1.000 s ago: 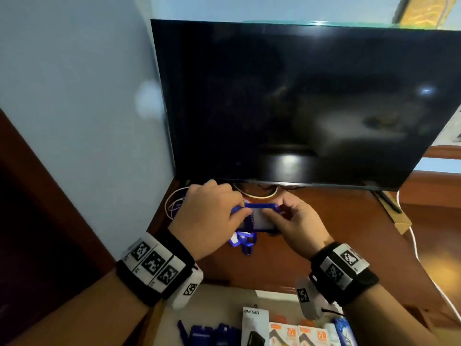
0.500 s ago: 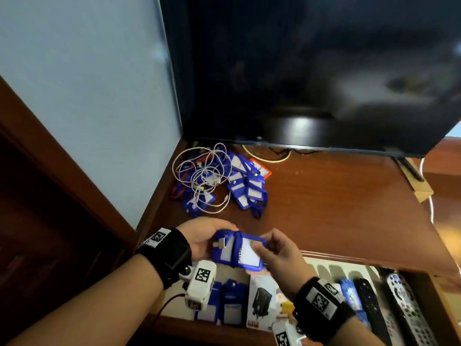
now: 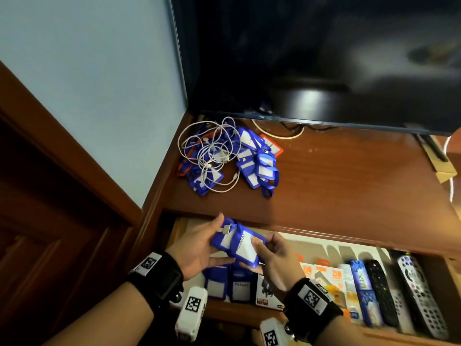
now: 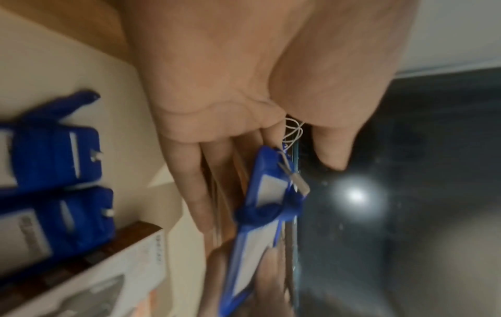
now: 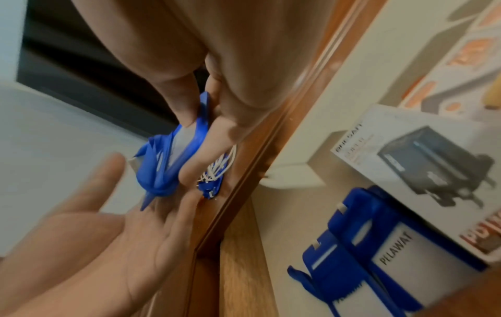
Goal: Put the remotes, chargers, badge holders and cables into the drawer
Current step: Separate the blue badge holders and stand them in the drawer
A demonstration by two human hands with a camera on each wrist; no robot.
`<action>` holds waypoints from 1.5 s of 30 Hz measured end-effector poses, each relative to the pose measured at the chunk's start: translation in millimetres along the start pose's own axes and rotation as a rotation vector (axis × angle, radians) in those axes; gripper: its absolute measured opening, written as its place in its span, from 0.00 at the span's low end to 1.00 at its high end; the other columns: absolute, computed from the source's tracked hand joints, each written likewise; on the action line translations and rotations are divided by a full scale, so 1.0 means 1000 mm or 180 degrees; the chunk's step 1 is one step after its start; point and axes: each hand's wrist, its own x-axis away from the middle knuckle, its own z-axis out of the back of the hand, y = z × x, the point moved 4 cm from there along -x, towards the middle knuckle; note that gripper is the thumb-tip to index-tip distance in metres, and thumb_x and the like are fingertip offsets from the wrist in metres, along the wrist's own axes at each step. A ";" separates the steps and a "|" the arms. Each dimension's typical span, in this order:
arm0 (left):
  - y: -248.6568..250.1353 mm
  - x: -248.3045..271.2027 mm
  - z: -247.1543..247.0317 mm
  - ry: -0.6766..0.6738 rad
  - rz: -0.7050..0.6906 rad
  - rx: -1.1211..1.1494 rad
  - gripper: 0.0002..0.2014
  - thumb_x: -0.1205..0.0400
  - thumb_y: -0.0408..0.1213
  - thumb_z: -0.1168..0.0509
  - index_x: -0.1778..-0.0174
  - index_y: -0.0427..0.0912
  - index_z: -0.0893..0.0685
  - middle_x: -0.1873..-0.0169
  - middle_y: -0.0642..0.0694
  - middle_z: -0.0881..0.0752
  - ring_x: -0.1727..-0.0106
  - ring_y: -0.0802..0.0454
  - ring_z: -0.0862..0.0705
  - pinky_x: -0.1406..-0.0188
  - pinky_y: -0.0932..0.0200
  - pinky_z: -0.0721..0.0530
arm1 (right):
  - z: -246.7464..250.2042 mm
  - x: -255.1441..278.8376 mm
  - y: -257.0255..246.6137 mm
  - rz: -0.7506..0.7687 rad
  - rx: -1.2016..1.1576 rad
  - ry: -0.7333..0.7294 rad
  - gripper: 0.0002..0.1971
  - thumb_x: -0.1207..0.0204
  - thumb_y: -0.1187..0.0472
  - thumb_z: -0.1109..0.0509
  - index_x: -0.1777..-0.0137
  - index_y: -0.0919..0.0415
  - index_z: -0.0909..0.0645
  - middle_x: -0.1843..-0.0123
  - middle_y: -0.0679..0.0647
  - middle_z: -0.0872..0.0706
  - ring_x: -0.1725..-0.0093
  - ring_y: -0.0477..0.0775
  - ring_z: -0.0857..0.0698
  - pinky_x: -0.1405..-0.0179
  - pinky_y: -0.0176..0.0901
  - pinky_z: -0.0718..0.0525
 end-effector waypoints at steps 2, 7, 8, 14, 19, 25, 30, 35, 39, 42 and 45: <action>-0.006 0.000 0.005 0.0054 -0.0243 -0.0320 0.20 0.15 0.43 0.29 0.30 0.38 0.16 0.37 0.36 0.09 0.39 0.39 0.10 0.43 0.38 0.09 | -0.003 -0.001 0.006 -0.0104 -0.0050 0.0089 0.15 0.21 0.62 0.23 0.51 0.68 0.26 0.55 0.74 0.14 0.57 0.66 0.14 0.53 0.82 0.13; -0.015 -0.019 0.034 0.0255 -0.0378 -0.1354 0.11 0.11 0.36 0.32 0.33 0.42 0.16 0.45 0.36 0.09 0.53 0.50 0.08 0.61 0.52 0.06 | 0.011 -0.013 0.020 -0.0189 0.2228 -0.0088 0.14 0.18 0.52 0.26 0.59 0.61 0.18 0.66 0.55 0.16 0.70 0.52 0.18 0.66 0.47 0.13; -0.017 -0.023 0.039 0.0209 -0.0308 -0.1682 0.09 0.11 0.37 0.33 0.35 0.42 0.17 0.49 0.40 0.10 0.57 0.54 0.09 0.62 0.54 0.07 | 0.015 -0.015 0.020 -0.0210 0.2917 -0.0212 0.15 0.18 0.48 0.27 0.61 0.58 0.18 0.68 0.51 0.16 0.71 0.50 0.19 0.68 0.42 0.19; -0.029 -0.057 0.067 -0.0256 0.0430 -0.4216 0.13 0.11 0.50 0.36 0.33 0.49 0.21 0.48 0.47 0.11 0.52 0.48 0.10 0.54 0.52 0.10 | 0.030 -0.024 -0.010 0.0297 0.3907 0.0075 0.10 0.18 0.45 0.30 0.56 0.48 0.14 0.63 0.40 0.12 0.62 0.44 0.15 0.62 0.38 0.22; -0.039 -0.084 0.060 -0.0448 0.0790 -0.5260 0.20 0.10 0.50 0.41 0.25 0.46 0.25 0.40 0.43 0.14 0.48 0.46 0.19 0.51 0.56 0.23 | 0.031 -0.045 -0.051 0.0821 0.3844 0.0166 0.08 0.18 0.52 0.28 0.58 0.48 0.13 0.66 0.40 0.15 0.65 0.41 0.18 0.70 0.25 0.30; -0.063 -0.109 0.058 -0.0181 0.0805 -0.5383 0.26 0.11 0.53 0.42 0.17 0.49 0.29 0.22 0.39 0.33 0.31 0.38 0.21 0.28 0.48 0.21 | 0.035 -0.089 -0.108 0.1071 0.3899 0.0366 0.08 0.18 0.53 0.28 0.56 0.55 0.13 0.64 0.47 0.13 0.61 0.52 0.16 0.62 0.40 0.28; -0.072 -0.113 0.051 -0.0034 0.0502 -0.5750 0.24 0.13 0.48 0.39 0.20 0.48 0.29 0.25 0.40 0.29 0.24 0.37 0.30 0.23 0.39 0.26 | 0.031 -0.133 -0.139 0.0858 0.3859 0.0465 0.05 0.19 0.53 0.29 0.48 0.52 0.15 0.56 0.49 0.14 0.57 0.54 0.16 0.58 0.40 0.25; -0.072 -0.113 0.051 0.0340 0.0186 -0.5519 0.19 0.17 0.46 0.30 0.30 0.52 0.24 0.31 0.47 0.24 0.29 0.43 0.27 0.29 0.44 0.20 | 0.022 -0.179 -0.149 0.0347 0.4021 0.0557 0.15 0.19 0.50 0.28 0.37 0.55 0.21 0.47 0.54 0.13 0.51 0.57 0.15 0.56 0.47 0.19; -0.066 -0.110 0.058 0.0650 0.0134 -0.5307 0.18 0.20 0.48 0.26 0.37 0.55 0.21 0.34 0.49 0.27 0.32 0.45 0.26 0.33 0.47 0.18 | 0.013 -0.205 -0.148 0.0053 0.3932 0.0730 0.25 0.19 0.49 0.27 0.29 0.61 0.27 0.37 0.60 0.13 0.48 0.61 0.15 0.54 0.50 0.18; -0.056 -0.107 0.068 0.1070 0.0105 -0.5049 0.24 0.25 0.51 0.21 0.40 0.55 0.25 0.38 0.49 0.26 0.38 0.46 0.22 0.37 0.48 0.15 | 0.011 -0.218 -0.145 -0.0133 0.3676 0.0947 0.43 0.21 0.45 0.24 0.16 0.64 0.43 0.30 0.64 0.17 0.38 0.66 0.12 0.52 0.53 0.13; -0.057 -0.107 0.081 0.1201 0.0430 -0.4835 0.34 0.27 0.54 0.20 0.30 0.57 0.30 0.35 0.45 0.25 0.40 0.43 0.16 0.39 0.47 0.13 | 0.008 -0.228 -0.142 -0.0244 0.3582 0.1102 0.51 0.25 0.42 0.21 0.14 0.64 0.48 0.24 0.66 0.20 0.32 0.69 0.15 0.52 0.53 0.17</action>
